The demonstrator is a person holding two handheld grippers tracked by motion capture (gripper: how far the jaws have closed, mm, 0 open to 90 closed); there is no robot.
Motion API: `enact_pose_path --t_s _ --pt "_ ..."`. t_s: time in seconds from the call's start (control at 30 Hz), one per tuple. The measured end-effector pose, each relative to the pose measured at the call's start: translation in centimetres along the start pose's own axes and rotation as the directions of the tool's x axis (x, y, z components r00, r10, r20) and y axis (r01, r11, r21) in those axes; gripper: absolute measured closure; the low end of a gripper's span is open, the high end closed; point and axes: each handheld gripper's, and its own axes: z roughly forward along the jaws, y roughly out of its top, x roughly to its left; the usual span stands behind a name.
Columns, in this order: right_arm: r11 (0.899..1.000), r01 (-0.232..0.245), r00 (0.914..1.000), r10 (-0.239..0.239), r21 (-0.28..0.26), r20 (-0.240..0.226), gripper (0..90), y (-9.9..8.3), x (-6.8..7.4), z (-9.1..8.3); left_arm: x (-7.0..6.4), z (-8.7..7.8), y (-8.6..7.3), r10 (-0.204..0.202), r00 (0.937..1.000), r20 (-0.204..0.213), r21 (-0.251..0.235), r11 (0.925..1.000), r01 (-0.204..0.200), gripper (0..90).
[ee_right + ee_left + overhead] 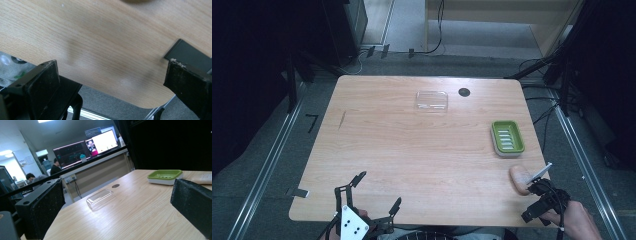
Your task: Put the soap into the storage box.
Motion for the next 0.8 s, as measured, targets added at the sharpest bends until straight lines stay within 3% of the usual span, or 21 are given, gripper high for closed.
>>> enact_pose_path --t_s 0.27,0.4,0.5,0.8 --pt "1.000 0.029 0.9993 -0.029 -0.006 0.022 0.0 0.2 0.2 -0.2 -0.1 0.0 0.1 -0.002 1.0000 -0.001 -0.003 1.0000 0.002 0.0" --pt "0.999 0.025 0.9994 -0.024 -0.022 0.023 0.0 0.1 0.2 -0.6 -0.2 0.0 0.1 0.013 0.9999 0.010 0.003 0.9999 -0.013 0.0" --pt "0.999 0.030 0.9992 -0.029 -0.037 0.029 0.0 0.4 0.1 -1.0 -0.1 0.0 0.1 -0.004 1.0000 0.000 -0.003 1.0000 0.004 0.0" --pt "0.998 0.032 0.9983 -0.029 -0.057 0.050 0.1 1.0 -0.1 -1.5 -0.1 0.1 0.1 -0.001 1.0000 0.007 0.003 1.0000 0.001 0.0"
